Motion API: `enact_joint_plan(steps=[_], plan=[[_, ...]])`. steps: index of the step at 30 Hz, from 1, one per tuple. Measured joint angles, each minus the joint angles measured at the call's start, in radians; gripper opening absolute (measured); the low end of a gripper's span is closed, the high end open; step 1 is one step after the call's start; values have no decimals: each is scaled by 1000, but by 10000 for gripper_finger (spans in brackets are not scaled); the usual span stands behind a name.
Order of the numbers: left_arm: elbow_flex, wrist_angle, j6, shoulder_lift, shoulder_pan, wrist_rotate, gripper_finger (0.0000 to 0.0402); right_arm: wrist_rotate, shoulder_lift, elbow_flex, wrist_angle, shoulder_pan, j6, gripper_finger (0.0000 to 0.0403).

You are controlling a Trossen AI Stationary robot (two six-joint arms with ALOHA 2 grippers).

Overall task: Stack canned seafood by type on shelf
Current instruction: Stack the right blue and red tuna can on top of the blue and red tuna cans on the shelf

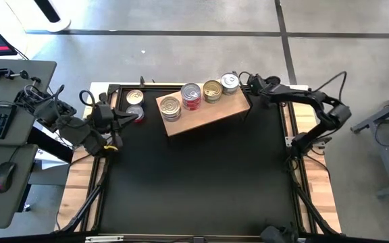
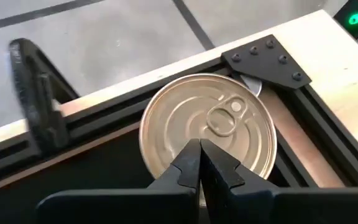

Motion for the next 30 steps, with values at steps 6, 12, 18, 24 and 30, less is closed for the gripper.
enact_joint_plan(steps=[6, 12, 18, 24, 30], plan=[[0, 0, 0, 2, 0, -5, 0, -17, 49, 0, -9, -3, -32, 0], [0, 0, 14, 2, 0, -5, 0, -63, 48, 5, -98, 5, -164, 0], [0, -1, 54, 2, 0, -9, 0, -72, 46, 5, -231, 42, -258, 0], [0, -1, 54, 2, 0, -9, 0, -77, 47, 4, -388, 76, -331, 0], [0, -1, 70, 2, 0, -9, 0, -74, 49, 0, -472, 99, -406, 0]])
